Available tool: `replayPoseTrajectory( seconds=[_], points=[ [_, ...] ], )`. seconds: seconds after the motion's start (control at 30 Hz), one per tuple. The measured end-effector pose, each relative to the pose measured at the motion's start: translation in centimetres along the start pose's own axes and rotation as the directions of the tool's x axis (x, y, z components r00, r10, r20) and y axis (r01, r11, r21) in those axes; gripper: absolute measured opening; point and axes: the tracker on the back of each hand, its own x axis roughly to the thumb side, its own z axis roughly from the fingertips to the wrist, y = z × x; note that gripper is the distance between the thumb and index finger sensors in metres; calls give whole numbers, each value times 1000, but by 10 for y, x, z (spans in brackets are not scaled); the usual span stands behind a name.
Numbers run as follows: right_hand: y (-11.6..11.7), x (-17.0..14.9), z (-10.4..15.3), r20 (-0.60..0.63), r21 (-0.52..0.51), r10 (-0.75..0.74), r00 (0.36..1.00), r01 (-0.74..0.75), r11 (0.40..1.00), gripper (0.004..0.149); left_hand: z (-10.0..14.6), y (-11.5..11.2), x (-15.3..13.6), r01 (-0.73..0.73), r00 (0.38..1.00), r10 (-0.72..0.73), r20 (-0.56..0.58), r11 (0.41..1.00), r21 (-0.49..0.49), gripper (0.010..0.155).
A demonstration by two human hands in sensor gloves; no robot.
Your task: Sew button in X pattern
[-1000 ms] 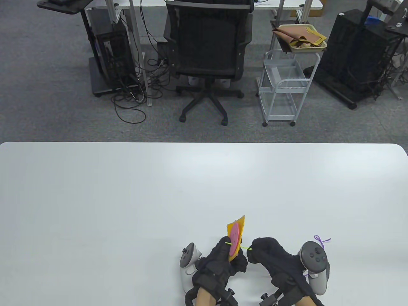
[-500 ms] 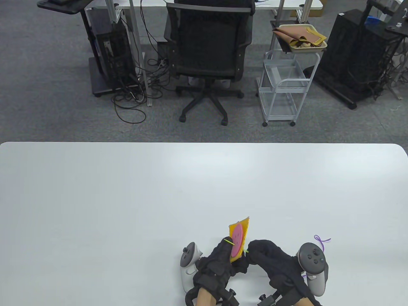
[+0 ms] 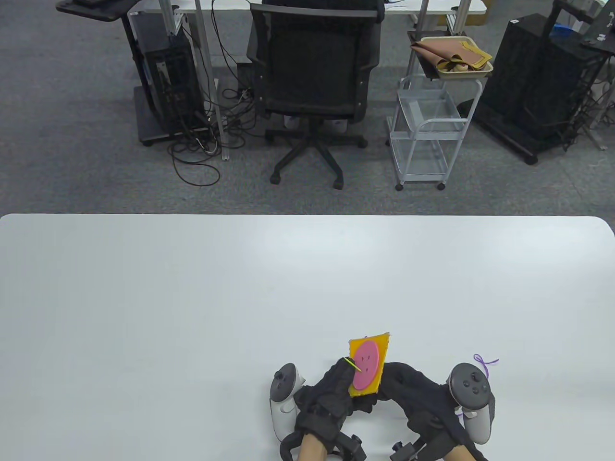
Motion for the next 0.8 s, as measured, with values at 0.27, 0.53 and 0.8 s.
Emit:
replayPoseTrajectory(
  seconds=[0.27, 0.53, 0.8],
  points=[
    [-2, -6, -5, -36, 73, -65, 997, 68, 995, 36, 4, 5, 11, 269, 963, -271, -3, 952, 144, 43],
    [-2, -13, -9, -92, 185, -199, 976, 213, 959, 46, 7, 5, 15, 415, 903, -429, -4, 872, 260, 43],
    [2, -17, -10, -100, 268, -333, 938, 347, 899, 66, 12, 4, 24, 541, 815, -580, -14, 751, 379, 43]
  ],
)
